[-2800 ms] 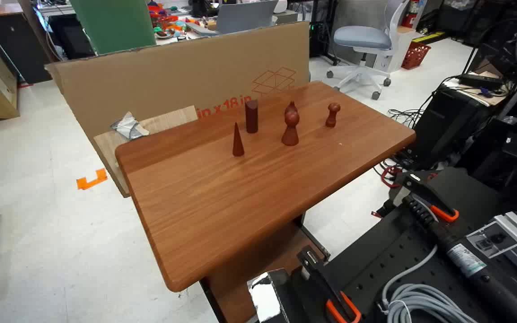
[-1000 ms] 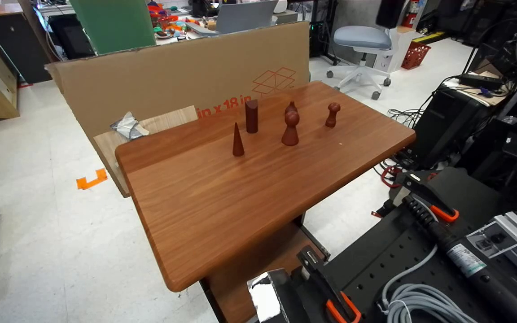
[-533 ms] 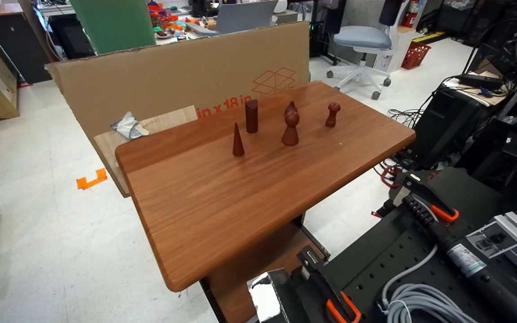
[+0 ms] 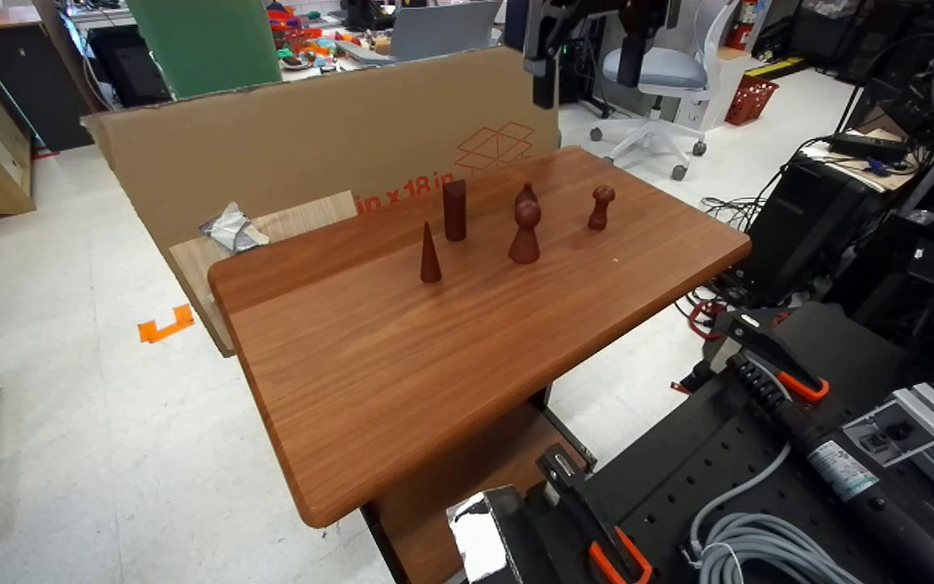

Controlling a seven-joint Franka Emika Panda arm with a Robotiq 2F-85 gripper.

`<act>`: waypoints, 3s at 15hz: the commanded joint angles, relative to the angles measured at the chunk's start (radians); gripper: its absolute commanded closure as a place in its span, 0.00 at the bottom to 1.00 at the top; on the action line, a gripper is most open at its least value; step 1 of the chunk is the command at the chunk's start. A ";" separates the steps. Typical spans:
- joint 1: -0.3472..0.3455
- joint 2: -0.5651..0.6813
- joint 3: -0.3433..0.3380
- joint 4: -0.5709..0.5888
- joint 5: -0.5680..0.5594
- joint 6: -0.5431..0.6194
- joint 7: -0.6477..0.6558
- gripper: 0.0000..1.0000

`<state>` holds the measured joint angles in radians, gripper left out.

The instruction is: Move one brown piece to the left

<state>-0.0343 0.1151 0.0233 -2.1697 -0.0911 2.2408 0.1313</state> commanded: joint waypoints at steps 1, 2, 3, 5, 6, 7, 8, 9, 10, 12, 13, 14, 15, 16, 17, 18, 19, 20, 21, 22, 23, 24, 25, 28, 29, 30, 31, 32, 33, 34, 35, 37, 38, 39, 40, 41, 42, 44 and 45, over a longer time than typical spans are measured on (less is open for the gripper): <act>0.031 0.119 -0.015 0.102 -0.052 -0.032 0.022 0.00; 0.037 0.145 -0.019 0.117 -0.071 -0.034 0.032 0.00; 0.043 0.168 -0.023 0.132 -0.082 -0.038 0.040 0.00; 0.056 0.209 -0.028 0.158 -0.098 -0.042 0.049 0.00; 0.061 0.226 -0.030 0.169 -0.102 -0.043 0.052 0.00; 0.065 0.244 -0.032 0.181 -0.099 -0.045 0.050 0.00; 0.071 0.262 -0.037 0.193 -0.104 -0.048 0.054 0.00; 0.075 0.281 -0.040 0.205 -0.102 -0.055 0.055 0.00; 0.079 0.299 -0.042 0.219 -0.100 -0.062 0.057 0.00; 0.086 0.329 -0.047 0.244 -0.101 -0.077 0.067 0.00; 0.089 0.342 -0.050 0.256 -0.100 -0.084 0.071 0.00; 0.093 0.354 -0.052 0.266 -0.100 -0.091 0.072 0.00; 0.097 0.368 -0.055 0.278 -0.100 -0.103 0.075 0.00; 0.101 0.379 -0.057 0.291 -0.102 -0.112 0.079 0.00; 0.105 0.391 -0.059 0.302 -0.104 -0.120 0.082 0.00; 0.109 0.401 -0.061 0.312 -0.105 -0.128 0.084 0.00; 0.112 0.412 -0.062 0.325 -0.104 -0.142 0.086 0.00; 0.116 0.421 -0.063 0.335 -0.105 -0.151 0.088 0.00; 0.120 0.430 -0.065 0.345 -0.106 -0.160 0.089 0.01; 0.123 0.440 -0.066 0.354 -0.107 -0.165 0.092 0.03; 0.125 0.450 -0.067 0.366 -0.107 -0.178 0.092 0.06; 0.127 0.460 -0.068 0.378 -0.110 -0.188 0.093 0.19; 0.130 0.468 -0.071 0.388 -0.113 -0.196 0.095 0.30; 0.134 0.489 -0.074 0.418 -0.118 -0.220 0.092 0.50; 0.136 0.494 -0.077 0.426 -0.122 -0.225 0.092 0.59; 0.137 0.499 -0.080 0.433 -0.125 -0.229 0.093 0.66; 0.138 0.504 -0.083 0.440 -0.131 -0.231 0.093 0.74; 0.141 0.506 -0.086 0.447 -0.138 -0.234 0.095 0.81; 0.144 0.509 -0.090 0.454 -0.147 -0.236 0.097 0.89; 0.146 0.508 -0.091 0.460 -0.155 -0.241 0.097 0.90; 0.147 0.508 -0.091 0.464 -0.161 -0.247 0.098 0.90; 0.148 0.481 -0.082 0.441 -0.159 -0.254 0.092 0.90; 0.149 0.453 -0.073 0.413 -0.150 -0.264 0.084 0.90; 0.153 0.415 -0.063 0.371 -0.144 -0.268 0.076 0.90; 0.161 0.372 -0.054 0.321 -0.144 -0.271 0.075 0.90; 0.169 0.317 -0.043 0.257 -0.144 -0.276 0.074 0.90; 0.175 0.278 -0.030 0.212 -0.139 -0.281 0.068 0.90; 0.194 0.208 -0.003 0.134 -0.144 -0.272 0.079 0.90; 0.207 0.189 0.011 0.115 -0.147 -0.279 0.088 0.90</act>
<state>0.1427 0.4316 0.0064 -1.9255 -0.2271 1.9754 0.2070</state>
